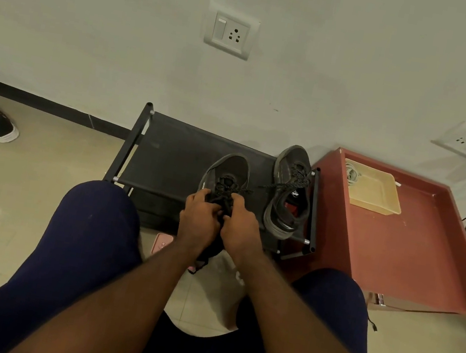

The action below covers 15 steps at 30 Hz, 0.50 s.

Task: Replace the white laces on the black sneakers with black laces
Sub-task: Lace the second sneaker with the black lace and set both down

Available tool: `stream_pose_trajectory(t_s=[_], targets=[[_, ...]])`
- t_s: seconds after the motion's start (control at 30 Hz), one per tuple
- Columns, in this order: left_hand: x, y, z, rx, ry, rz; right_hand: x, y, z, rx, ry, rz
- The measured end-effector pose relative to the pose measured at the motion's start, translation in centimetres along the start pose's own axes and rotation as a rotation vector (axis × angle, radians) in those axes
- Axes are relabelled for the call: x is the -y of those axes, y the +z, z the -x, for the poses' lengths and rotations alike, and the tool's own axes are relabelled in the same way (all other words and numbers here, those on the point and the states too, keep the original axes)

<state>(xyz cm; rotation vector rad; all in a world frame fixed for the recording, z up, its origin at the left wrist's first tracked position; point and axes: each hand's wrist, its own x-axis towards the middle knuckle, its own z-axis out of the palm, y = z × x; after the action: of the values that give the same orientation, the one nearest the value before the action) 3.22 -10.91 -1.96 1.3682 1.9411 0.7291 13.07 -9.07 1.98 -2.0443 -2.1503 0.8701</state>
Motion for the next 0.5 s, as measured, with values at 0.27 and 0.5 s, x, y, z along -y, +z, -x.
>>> stream_pose_trajectory(t_s=[0.27,0.5], targets=[[0.6,-0.7,-0.7,-0.014,-0.061,0.164,0.2,0.1,-0.6,-0.029,0.059,-0.201],[0.5,-0.6,-1.0,-0.039,-0.087,0.244,-0.9,-0.9,-1.1,0.021,0.055,-0.368]])
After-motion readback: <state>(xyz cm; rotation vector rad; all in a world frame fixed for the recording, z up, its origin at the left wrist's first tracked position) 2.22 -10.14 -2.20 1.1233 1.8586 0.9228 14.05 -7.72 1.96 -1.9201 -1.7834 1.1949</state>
